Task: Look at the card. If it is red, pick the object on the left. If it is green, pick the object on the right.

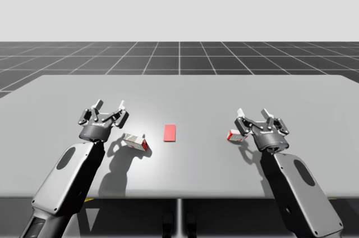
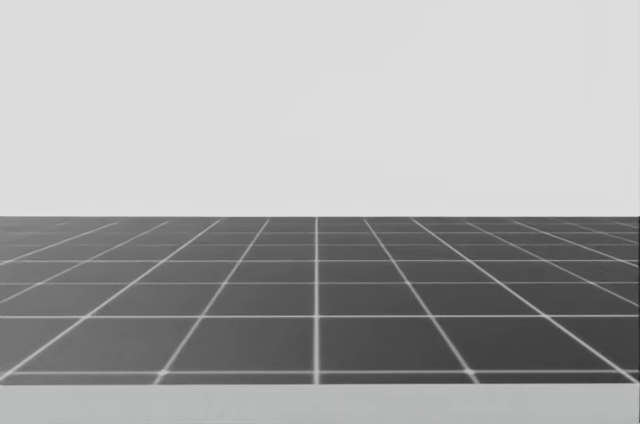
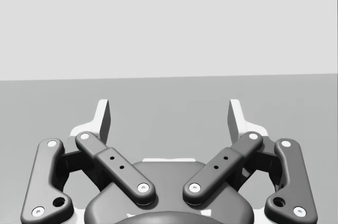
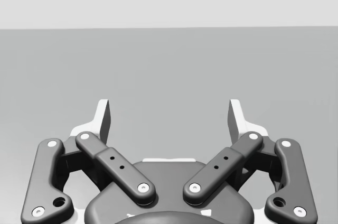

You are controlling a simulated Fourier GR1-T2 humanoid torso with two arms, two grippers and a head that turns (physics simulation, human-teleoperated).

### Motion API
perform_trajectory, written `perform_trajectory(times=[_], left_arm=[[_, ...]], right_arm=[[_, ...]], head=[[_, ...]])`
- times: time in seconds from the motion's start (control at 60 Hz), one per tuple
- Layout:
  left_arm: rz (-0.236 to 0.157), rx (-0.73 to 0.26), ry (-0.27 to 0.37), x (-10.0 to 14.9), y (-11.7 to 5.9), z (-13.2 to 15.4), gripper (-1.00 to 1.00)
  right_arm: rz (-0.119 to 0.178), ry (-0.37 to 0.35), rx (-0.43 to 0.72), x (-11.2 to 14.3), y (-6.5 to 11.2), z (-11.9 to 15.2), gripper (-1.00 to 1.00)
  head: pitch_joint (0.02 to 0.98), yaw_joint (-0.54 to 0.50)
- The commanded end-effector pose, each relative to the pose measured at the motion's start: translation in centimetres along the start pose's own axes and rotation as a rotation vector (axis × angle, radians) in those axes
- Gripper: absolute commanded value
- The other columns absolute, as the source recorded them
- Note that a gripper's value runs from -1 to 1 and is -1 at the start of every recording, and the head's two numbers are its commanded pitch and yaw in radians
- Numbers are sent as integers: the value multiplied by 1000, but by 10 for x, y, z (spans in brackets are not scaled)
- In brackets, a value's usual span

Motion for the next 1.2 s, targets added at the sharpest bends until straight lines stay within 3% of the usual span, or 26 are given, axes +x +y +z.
perform_trajectory(times=[0.017, 0.15, 0.283, 0.567, 0.917, 1.2], left_arm=[[-2, -3, -1, 0, 0, 0, -1000], [-1, -2, 0, 0, 0, 0, -1000], [4, 1, -5, 2, 1, 0, -1000], [1, 1, -19, 6, 4, 1, -1000], [-7, -15, -36, 10, 2, 2, -1000], [-6, -27, -43, 12, -1, 3, -1000]], right_arm=[[-6, -9, -12, -2, 1, 1, -1000], [7, -6, 8, -1, 1, 0, -1000], [15, 7, 1, -1, 1, -1, -1000], [13, 14, -9, 1, -1, -2, -1000], [17, 23, -1, 2, -1, -2, -1000], [13, 23, -1, 3, -2, -1, -1000]], head=[[74, -9], [101, -6], [187, -18], [473, 5], [748, 25], [840, 60]])
